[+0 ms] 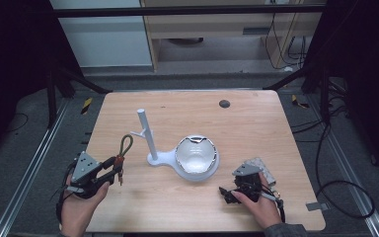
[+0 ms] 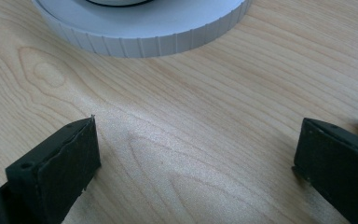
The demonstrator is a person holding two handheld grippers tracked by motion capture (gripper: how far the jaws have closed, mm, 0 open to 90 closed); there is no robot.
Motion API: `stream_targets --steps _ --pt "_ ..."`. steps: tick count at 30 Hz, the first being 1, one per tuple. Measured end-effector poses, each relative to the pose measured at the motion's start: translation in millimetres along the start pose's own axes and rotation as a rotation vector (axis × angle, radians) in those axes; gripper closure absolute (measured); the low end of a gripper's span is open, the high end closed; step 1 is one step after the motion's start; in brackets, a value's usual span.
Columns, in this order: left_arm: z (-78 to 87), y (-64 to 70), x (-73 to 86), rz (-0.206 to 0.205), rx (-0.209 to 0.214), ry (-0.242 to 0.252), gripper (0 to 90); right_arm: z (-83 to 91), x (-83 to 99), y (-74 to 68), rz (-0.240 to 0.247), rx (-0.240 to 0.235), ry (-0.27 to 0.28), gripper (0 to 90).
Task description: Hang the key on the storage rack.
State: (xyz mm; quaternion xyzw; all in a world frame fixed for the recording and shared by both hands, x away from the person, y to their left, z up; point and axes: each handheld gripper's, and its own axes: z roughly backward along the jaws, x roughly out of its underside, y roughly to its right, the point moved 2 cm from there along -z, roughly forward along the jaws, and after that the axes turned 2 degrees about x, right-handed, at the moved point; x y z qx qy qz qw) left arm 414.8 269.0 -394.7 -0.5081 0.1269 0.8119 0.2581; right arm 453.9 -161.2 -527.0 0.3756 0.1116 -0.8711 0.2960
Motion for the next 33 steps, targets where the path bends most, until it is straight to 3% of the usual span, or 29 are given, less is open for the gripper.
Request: stream_targets --steps 9,14,23,33 --pt "5.6 13.4 -12.9 -0.023 0.027 0.060 65.9 0.1 0.1 0.0 0.000 0.001 -0.001 0.2" --pt "5.7 25.9 -25.5 -0.057 0.041 0.088 65.9 0.1 0.2 0.0 -0.001 0.000 0.000 0.2" --pt "-9.3 26.0 -28.4 -0.055 0.030 0.073 65.8 0.3 0.5 0.1 0.001 0.002 0.002 0.2" --pt "-41.2 20.4 -18.7 -0.015 0.031 0.022 65.8 0.5 0.9 0.2 0.000 0.002 0.002 0.2"
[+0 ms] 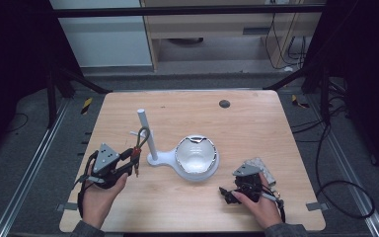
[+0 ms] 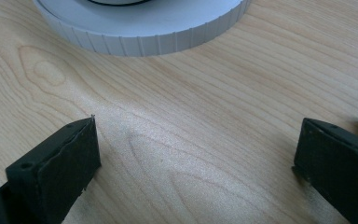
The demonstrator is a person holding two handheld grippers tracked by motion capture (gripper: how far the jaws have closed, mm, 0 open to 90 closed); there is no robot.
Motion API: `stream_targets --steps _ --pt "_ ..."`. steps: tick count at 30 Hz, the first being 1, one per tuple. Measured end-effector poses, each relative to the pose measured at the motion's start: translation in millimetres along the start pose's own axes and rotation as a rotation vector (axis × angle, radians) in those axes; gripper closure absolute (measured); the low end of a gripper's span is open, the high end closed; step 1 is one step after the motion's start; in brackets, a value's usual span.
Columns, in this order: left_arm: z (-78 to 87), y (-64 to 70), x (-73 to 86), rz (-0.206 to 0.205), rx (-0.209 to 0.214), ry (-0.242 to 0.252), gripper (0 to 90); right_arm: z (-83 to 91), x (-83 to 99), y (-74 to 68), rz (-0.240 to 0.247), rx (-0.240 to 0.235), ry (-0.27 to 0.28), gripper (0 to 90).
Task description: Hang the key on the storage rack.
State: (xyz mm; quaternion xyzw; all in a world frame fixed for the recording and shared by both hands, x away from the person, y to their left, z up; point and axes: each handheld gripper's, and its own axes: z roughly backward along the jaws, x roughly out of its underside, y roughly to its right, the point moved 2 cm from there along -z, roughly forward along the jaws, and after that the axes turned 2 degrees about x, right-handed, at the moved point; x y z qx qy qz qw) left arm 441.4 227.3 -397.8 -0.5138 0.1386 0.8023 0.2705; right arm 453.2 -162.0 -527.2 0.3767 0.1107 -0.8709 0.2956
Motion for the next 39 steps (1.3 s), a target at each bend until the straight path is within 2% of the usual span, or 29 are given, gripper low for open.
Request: stream_targets --steps 9,26,39 --pt "-13.1 -2.0 3.0 0.016 -0.005 -0.020 65.8 0.3 0.3 0.0 -0.001 -0.001 0.000 0.2" --pt "-20.6 -3.5 5.9 0.029 -0.002 -0.035 65.7 1.0 0.6 -0.4 -0.006 -0.004 -0.002 0.2" --pt "-35.5 -6.2 6.8 0.047 0.007 -0.046 65.5 1.2 0.9 -0.1 -0.002 -0.002 -0.001 0.2"
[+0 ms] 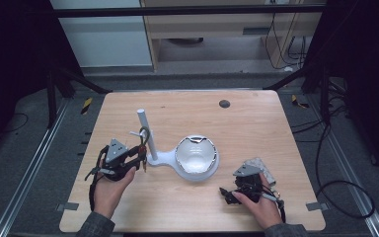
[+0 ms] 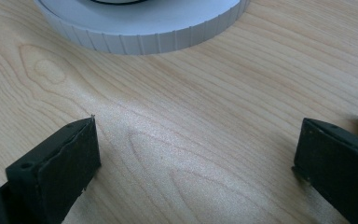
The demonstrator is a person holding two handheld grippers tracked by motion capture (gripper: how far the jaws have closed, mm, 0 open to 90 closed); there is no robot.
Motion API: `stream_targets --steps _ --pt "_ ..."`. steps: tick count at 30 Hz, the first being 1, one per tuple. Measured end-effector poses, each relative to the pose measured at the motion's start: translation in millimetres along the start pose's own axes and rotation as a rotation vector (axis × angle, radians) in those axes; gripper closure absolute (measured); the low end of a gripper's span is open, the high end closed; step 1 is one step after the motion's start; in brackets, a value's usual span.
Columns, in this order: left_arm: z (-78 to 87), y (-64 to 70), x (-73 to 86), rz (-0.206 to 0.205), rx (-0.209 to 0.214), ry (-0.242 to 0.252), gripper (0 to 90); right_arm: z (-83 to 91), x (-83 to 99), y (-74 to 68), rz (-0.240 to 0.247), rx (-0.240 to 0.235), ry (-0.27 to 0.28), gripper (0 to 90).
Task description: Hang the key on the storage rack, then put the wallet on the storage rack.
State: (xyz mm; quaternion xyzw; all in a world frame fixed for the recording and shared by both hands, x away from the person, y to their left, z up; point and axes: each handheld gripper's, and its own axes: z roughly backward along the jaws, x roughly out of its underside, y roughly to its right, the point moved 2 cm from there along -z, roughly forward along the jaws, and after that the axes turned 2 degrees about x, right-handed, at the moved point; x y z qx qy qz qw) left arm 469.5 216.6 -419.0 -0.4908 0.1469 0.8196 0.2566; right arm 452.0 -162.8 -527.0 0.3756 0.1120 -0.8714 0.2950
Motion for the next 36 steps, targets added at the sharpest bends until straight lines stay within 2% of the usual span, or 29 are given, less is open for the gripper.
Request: stream_targets --steps 13,14,16,17,18,19,24,25,27,28,29,30,31,32,33,34,35,36 --pt "-5.8 -1.6 0.0 0.009 0.005 0.005 65.0 0.0 0.3 0.2 0.000 0.008 0.002 0.2" --pt "-6.7 -2.0 0.5 0.012 0.000 0.012 61.1 0.0 0.3 0.2 -0.001 0.008 0.002 0.2" --pt "-7.4 -2.6 1.2 0.019 -0.006 0.011 47.6 0.1 0.4 0.2 -0.003 0.010 0.002 0.2" --pt "-8.0 -3.4 2.8 0.025 -0.010 0.008 47.6 0.1 0.4 0.2 -0.003 0.010 0.002 0.2" --pt "-8.4 -4.1 4.8 0.026 -0.014 0.008 36.0 0.4 0.6 -0.2 -0.009 0.011 0.001 0.2" --pt "-8.8 -4.9 7.3 0.029 -0.011 0.005 31.9 0.4 0.6 -0.1 -0.009 0.012 0.001 0.2" --pt "-7.4 -9.2 24.3 0.033 -0.013 -0.013 17.9 1.0 0.9 -0.2 -0.010 0.016 -0.001 0.5" --pt "-5.0 -13.3 33.4 0.047 -0.009 -0.020 15.7 1.5 0.7 -0.1 -0.008 0.018 -0.001 2.6" --pt "-1.2 -19.2 44.2 0.060 -0.007 -0.028 12.7 5.9 -1.5 -0.5 -0.002 0.024 -0.001 6.9" --pt "-1.2 -19.2 44.2 0.060 -0.007 -0.028 10.4 10.4 -3.5 -0.3 0.005 0.039 0.003 4.7" --pt "1.6 -26.7 56.2 0.074 0.003 -0.056 8.6 15.4 -5.7 0.6 0.014 0.059 0.016 5.3" --pt "1.6 -26.7 56.2 0.074 0.003 -0.056 7.7 21.6 -8.0 1.5 0.011 0.077 0.025 7.0" --pt "1.4 -34.3 69.1 0.085 -0.007 -0.107 6.6 28.0 -10.1 3.8 0.014 0.090 0.032 6.4" --pt "1.4 -34.3 69.1 0.085 -0.007 -0.107 6.4 28.0 -10.1 3.8 0.014 0.090 0.032 6.4" --pt "-0.5 -41.9 82.9 0.094 -0.025 -0.161 6.4 40.3 -13.9 10.3 0.011 0.104 0.017 6.0" --pt "-0.5 -41.9 82.9 0.094 -0.025 -0.161 6.5 45.9 -15.2 14.6 0.014 0.113 0.007 6.2" --pt "-2.2 -48.3 93.0 0.109 -0.034 -0.208 6.5 51.1 -16.2 19.1 0.011 0.119 -0.010 6.2" --pt "-2.7 -51.1 95.3 0.108 -0.038 -0.229 6.5 55.2 -16.7 24.6 0.004 0.132 -0.027 6.5"
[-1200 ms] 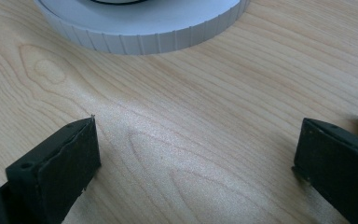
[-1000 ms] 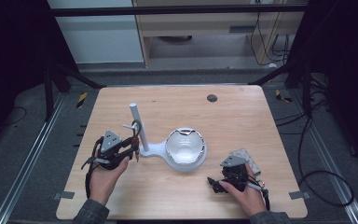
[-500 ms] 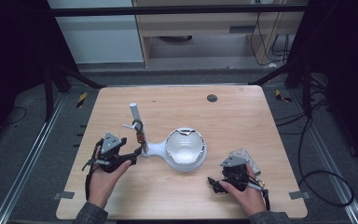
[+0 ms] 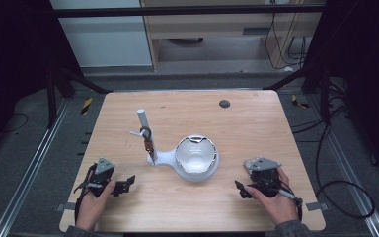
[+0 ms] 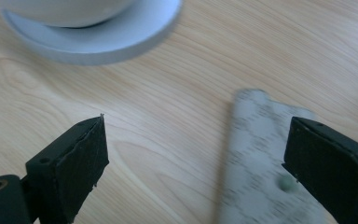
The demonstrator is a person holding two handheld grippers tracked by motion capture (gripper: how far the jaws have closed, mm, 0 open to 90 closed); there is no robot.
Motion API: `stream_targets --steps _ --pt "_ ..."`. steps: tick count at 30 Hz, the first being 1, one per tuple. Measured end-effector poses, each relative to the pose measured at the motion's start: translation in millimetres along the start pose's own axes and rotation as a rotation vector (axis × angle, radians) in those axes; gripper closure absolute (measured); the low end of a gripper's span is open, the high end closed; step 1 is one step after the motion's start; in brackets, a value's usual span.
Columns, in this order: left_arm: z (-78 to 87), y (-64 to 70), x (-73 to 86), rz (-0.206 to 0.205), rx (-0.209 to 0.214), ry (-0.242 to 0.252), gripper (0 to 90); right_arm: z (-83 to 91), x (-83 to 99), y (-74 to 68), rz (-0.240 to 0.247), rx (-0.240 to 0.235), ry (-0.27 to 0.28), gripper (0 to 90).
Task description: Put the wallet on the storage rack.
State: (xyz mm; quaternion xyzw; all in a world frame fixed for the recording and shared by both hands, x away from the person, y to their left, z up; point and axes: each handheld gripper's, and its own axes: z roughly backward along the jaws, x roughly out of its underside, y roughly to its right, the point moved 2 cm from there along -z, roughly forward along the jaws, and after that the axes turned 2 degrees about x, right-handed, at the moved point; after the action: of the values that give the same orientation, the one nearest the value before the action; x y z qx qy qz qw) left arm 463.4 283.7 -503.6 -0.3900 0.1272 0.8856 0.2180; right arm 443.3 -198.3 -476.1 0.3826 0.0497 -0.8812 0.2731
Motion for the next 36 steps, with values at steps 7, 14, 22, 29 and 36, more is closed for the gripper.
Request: stream_targets --steps 7,14,22,29,36 --pt "-6.1 -2.7 4.7 -0.005 -0.014 -0.033 6.4 11.3 4.7 30.1 -0.084 0.039 -0.082 10.9" --pt "-13.5 -1.7 8.3 -0.023 -0.022 -0.065 5.7 3.5 10.2 47.9 -0.160 0.030 -0.157 12.5" --pt "-14.7 0.2 9.5 -0.054 -0.028 -0.074 2.7 -9.2 18.3 49.7 -0.181 0.044 -0.228 8.4" --pt "-16.0 1.1 10.0 -0.053 -0.024 -0.060 2.0 -11.0 24.9 48.7 -0.179 0.053 -0.246 11.7" --pt "-16.3 1.3 10.2 -0.058 -0.020 -0.060 1.4 -10.9 28.0 48.6 -0.185 0.054 -0.259 16.1"
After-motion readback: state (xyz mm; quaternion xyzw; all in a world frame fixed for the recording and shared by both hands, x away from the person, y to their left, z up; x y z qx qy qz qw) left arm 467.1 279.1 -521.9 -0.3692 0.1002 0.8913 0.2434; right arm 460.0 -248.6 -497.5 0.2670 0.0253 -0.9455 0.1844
